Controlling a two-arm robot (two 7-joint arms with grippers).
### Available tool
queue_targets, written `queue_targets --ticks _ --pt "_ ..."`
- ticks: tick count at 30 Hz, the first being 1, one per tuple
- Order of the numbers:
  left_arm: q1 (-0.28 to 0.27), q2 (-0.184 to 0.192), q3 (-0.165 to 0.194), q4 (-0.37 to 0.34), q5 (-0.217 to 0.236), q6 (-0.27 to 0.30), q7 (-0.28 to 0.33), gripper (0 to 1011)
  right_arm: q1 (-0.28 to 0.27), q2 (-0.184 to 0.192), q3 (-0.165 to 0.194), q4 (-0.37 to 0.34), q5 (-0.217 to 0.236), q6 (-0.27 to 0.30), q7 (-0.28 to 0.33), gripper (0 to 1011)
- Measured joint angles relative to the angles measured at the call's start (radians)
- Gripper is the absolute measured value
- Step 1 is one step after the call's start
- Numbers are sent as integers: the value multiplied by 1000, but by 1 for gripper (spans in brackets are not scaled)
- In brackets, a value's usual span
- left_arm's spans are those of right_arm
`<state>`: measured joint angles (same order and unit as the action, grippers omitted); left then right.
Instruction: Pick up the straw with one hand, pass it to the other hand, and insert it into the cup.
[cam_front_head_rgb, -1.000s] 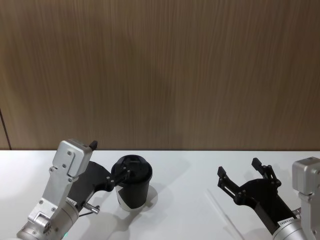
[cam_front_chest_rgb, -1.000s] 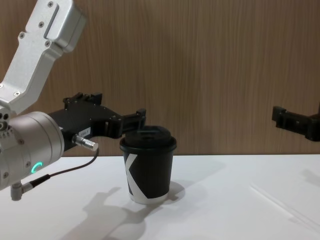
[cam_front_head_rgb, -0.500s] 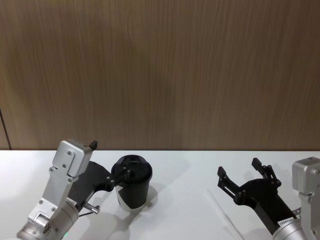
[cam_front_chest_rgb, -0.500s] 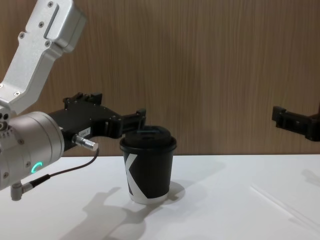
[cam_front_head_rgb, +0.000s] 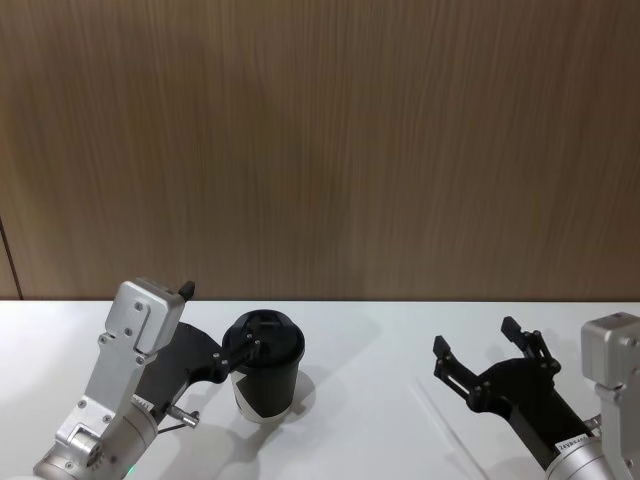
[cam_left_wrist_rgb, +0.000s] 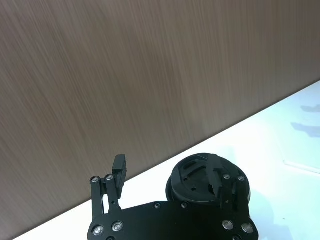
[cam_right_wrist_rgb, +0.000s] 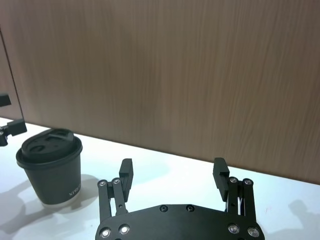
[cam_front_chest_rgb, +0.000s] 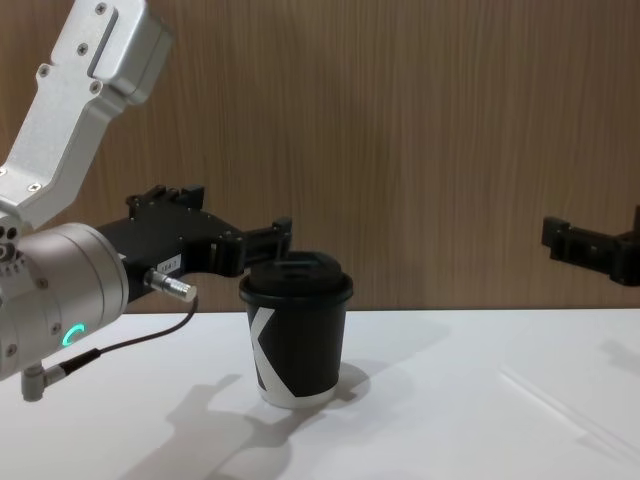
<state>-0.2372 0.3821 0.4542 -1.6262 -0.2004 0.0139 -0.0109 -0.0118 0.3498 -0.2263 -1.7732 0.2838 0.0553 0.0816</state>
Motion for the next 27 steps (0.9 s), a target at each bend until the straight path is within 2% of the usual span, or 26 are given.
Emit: queue_targets --ticks 6,13,18,19,20,27 --pt "0 0 0 0 0 0 0 1003 9 23 -5 -12 -9 42 24 1001" --pt "0 0 0 0 0 0 0 1003 32 70 -13 -34 -23 122 67 1001" --pt "0 0 0 0 0 0 0 1003 60 117 -18 -61 -31 215 111 1001" --pt "0 0 0 0 0 0 0 1003 60 117 -18 -61 -31 215 111 1001" --pt "0 0 0 0 0 0 0 1003 67 128 -18 -67 -32 243 122 1001" --pt "0 0 0 0 0 0 0 1003 95 168 -18 -94 -33 345 160 1001"
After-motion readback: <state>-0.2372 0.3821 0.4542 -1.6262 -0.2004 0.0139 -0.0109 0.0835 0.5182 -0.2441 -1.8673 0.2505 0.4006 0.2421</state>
